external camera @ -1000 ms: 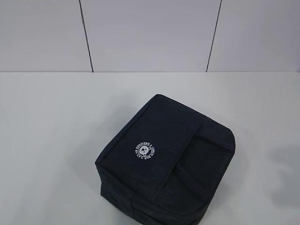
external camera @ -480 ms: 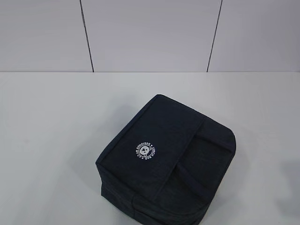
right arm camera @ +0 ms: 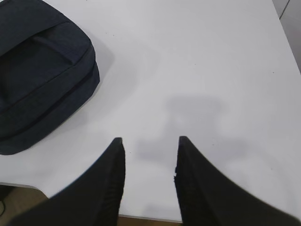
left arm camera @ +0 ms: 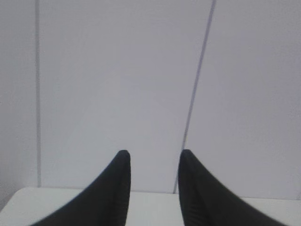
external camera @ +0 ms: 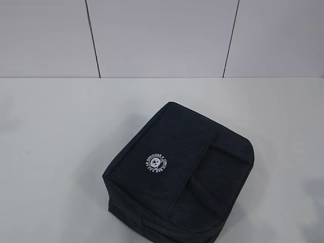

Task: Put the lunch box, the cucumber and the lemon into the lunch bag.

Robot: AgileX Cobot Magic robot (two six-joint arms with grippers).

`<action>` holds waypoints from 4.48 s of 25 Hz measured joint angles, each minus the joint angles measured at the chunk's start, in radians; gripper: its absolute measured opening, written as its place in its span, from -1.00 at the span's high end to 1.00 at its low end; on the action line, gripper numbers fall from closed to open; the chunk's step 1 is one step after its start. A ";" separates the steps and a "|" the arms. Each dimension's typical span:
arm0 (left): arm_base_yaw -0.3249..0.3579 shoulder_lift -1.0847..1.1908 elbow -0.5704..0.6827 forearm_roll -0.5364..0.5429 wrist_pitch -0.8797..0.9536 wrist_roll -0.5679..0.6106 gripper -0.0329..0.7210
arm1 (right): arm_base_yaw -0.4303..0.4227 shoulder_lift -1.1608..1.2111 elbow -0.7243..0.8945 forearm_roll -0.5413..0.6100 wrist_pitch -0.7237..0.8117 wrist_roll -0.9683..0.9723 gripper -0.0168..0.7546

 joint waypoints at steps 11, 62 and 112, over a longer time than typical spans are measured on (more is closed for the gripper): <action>0.000 0.146 0.004 0.038 0.748 -0.124 0.25 | 0.000 0.000 0.000 0.000 0.000 0.002 0.21; 0.000 -0.384 0.076 2.077 1.778 -2.070 0.25 | 0.000 0.000 0.000 0.000 0.002 0.004 0.21; 0.533 -0.388 0.097 2.075 1.840 -2.091 0.27 | -0.212 0.000 0.000 -0.003 0.002 0.004 0.21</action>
